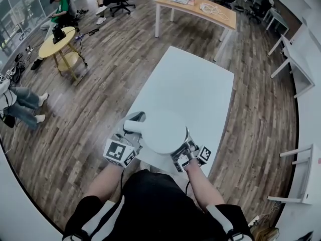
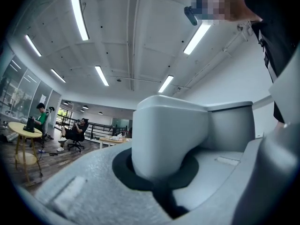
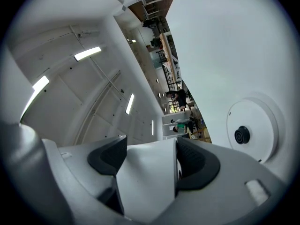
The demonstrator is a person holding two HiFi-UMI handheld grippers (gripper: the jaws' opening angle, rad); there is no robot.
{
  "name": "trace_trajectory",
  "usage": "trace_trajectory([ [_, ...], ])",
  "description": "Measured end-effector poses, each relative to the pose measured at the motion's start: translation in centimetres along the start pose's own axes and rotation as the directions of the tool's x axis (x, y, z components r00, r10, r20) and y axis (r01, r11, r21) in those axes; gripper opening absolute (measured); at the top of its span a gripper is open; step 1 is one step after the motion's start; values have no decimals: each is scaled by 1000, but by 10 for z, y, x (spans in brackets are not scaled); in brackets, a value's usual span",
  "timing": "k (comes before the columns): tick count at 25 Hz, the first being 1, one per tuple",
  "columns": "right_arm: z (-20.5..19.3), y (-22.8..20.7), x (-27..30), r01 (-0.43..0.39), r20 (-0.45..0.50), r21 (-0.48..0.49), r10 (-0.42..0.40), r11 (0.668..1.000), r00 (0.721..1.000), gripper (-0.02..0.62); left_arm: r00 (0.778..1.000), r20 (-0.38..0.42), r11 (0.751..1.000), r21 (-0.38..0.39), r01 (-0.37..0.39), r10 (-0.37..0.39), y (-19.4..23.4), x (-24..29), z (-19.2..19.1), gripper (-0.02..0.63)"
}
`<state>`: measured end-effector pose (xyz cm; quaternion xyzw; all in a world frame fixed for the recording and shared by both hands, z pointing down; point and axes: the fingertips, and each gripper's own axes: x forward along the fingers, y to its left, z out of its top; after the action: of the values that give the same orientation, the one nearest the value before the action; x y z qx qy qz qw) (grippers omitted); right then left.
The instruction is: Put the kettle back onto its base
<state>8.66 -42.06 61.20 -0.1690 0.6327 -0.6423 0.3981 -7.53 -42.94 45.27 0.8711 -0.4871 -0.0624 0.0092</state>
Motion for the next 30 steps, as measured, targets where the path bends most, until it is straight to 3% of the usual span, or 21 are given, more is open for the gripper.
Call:
trace_trajectory([
  [5,9,-1,5,24,11,-47,-23,999,1000,321,1000,16,1000,9,1,-2,4,8,-1,0],
  [11,20,-9,9,137,29,-192,-133,972,991,290,999,-11,998,-38,-41,41,22,11,-18,0],
  [13,29,-8,5,181,71,-265,-168,947,983,264,999,-13,998,-43,-50,49,28,10,-26,0],
  [16,45,2,1,235,132,-415,-197,879,971,239,998,-22,999,-1,-54,54,34,8,-35,0],
  [20,44,31,23,213,125,-564,-172,798,977,166,997,-58,998,43,-54,57,38,14,-48,0],
  [30,41,38,31,253,157,-559,-199,790,967,57,994,-101,998,55,-32,38,33,34,-97,0],
])
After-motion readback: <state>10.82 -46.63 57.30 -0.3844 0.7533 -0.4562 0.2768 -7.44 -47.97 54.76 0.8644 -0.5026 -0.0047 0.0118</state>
